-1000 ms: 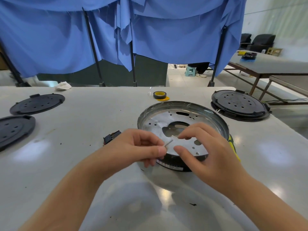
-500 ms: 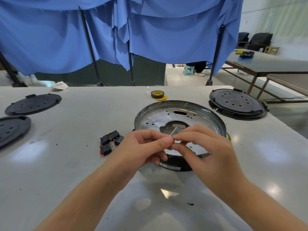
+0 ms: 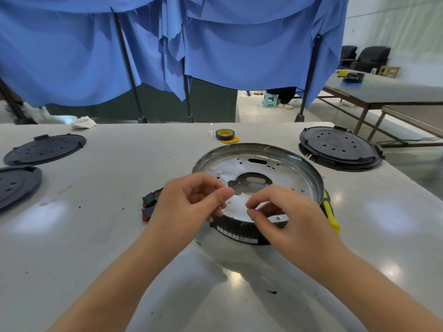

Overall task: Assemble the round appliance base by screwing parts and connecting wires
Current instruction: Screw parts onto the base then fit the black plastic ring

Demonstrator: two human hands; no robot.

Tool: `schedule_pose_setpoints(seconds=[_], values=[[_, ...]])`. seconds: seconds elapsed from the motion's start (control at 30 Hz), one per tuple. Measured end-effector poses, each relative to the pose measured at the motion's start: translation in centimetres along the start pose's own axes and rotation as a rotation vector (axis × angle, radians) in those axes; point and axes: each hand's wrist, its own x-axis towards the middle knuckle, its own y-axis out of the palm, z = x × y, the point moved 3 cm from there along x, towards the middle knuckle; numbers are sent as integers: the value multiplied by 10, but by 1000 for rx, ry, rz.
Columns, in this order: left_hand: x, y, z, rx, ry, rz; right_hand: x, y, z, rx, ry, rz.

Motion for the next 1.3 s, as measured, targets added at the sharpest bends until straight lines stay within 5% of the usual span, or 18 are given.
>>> schedule_pose_setpoints(seconds=[0.5,0.8,0.93,1.13,1.3], values=[[-5,-2,0,785,434,196,8,-10,-7,125,59,-58],[-6,7,2,806,555,174,7,-16,10,244,-45,-204],[-3,2,0,722,603,44,-2,-7,32,401,-78,-125],[0,-3,-5,649,633,-128,-21,42,42,854,431,404],[-2,-4,-6,653,647,-180,-19,55,16,1009,797,263]])
